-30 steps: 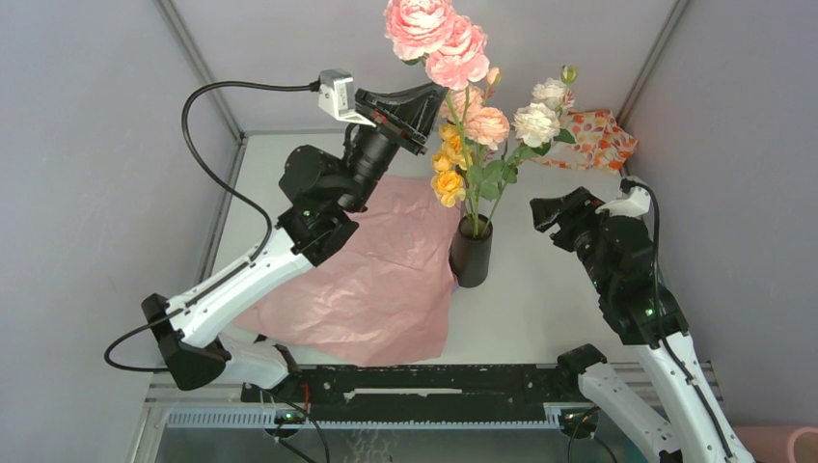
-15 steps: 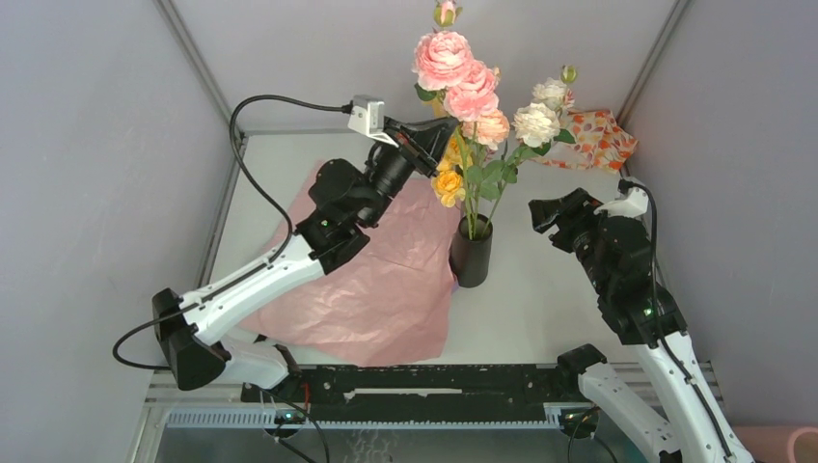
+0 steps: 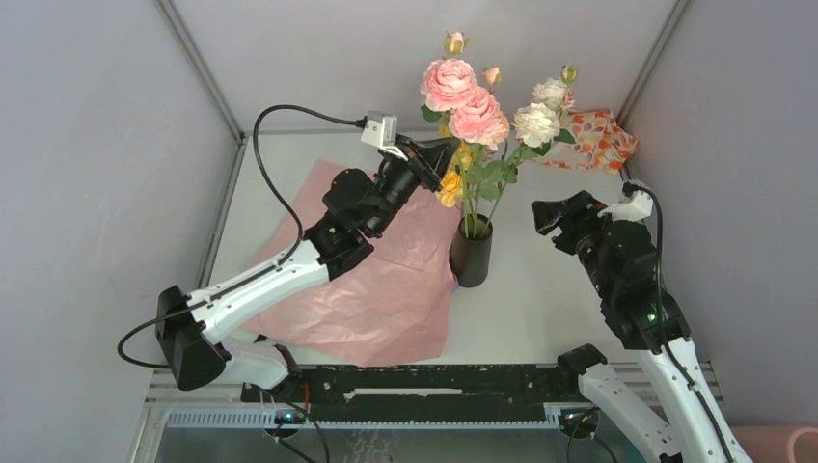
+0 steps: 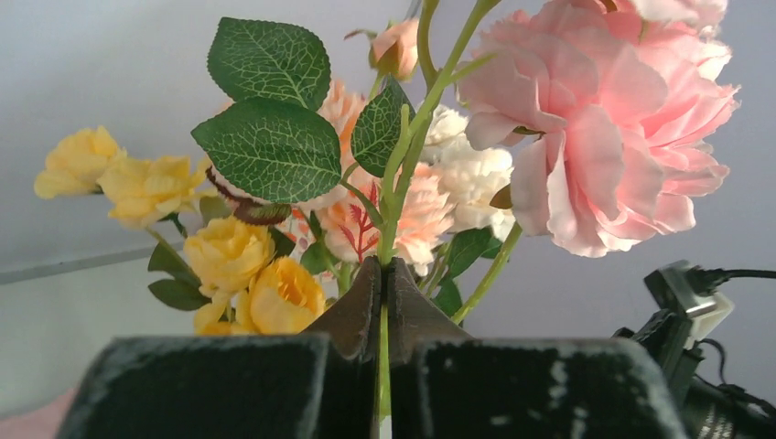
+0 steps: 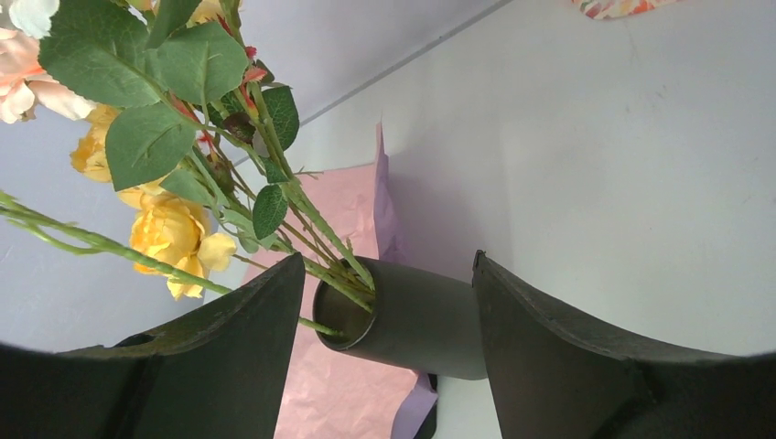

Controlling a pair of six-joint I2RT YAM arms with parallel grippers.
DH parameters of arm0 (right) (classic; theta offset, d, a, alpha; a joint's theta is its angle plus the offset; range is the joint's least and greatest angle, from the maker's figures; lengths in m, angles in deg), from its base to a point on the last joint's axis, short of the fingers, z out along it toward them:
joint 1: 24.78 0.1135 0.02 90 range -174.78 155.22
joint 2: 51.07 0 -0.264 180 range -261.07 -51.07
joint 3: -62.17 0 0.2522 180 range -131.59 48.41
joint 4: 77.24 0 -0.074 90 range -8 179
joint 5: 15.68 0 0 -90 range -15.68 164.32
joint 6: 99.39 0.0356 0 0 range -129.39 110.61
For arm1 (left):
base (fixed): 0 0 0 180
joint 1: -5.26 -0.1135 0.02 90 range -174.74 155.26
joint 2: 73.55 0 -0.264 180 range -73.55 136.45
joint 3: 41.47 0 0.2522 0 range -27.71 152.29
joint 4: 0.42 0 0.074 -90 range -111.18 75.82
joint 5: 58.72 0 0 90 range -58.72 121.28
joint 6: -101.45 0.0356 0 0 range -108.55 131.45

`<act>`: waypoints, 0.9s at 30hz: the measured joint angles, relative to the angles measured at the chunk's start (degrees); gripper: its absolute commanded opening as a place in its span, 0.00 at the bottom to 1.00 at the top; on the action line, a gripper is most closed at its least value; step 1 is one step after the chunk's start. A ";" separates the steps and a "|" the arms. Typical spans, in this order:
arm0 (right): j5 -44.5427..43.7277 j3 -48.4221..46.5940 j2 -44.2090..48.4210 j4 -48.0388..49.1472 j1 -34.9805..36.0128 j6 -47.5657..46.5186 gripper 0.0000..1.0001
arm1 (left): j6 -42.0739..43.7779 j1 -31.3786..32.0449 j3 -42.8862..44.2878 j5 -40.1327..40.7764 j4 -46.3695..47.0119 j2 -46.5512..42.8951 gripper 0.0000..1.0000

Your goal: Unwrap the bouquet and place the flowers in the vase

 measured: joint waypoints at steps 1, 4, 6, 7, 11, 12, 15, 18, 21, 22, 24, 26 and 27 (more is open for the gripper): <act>-0.04 0.00 0.20 -0.09 0.00 0.02 0.76 | 0.00 0.04 -0.37 0.20 -0.09 0.00 0.01; -0.17 0.00 0.63 -0.28 0.00 0.02 0.76 | -0.02 0.22 -1.49 0.50 -0.52 -0.02 0.02; -0.17 0.00 0.76 -0.26 0.00 0.02 0.77 | -0.02 0.42 -2.08 0.76 -0.81 -0.07 0.03; -0.17 0.00 0.79 -0.28 0.00 0.02 0.76 | -0.02 0.55 -2.45 0.87 -0.94 -0.15 0.04; -0.15 0.00 0.79 -0.28 0.00 0.09 0.76 | -0.09 1.16 -3.78 1.66 -1.77 -0.61 0.07; -0.15 0.00 0.79 -0.28 0.00 0.11 0.76 | -0.11 1.31 -4.13 1.84 -1.79 -0.74 0.08; -0.15 0.00 0.79 -0.33 0.00 0.13 0.76 | -0.31 1.66 -5.18 2.12 -2.27 -1.03 0.11; -0.15 0.00 0.79 -0.33 0.00 0.13 0.76 | -0.52 1.99 -6.38 2.47 -2.75 -1.29 0.15; -0.13 0.00 0.79 -0.35 0.00 0.15 0.76 | -0.63 2.29 -7.37 2.97 -3.04 -1.38 0.20; -0.11 0.00 0.79 -0.35 0.00 0.15 0.76 | -0.79 2.38 -7.58 3.13 -3.02 -1.40 0.21; -0.11 0.00 0.76 -0.42 0.00 0.15 0.76 | -1.05 2.54 -8.13 3.32 -3.08 -1.60 0.24; 0.02 0.00 0.76 -0.50 0.00 0.15 0.76 | -1.25 2.71 -8.79 3.34 -3.06 -1.79 0.25; 0.07 0.00 0.76 -0.57 0.00 0.17 0.76 | -1.42 2.80 -9.11 3.34 -3.17 -1.90 0.25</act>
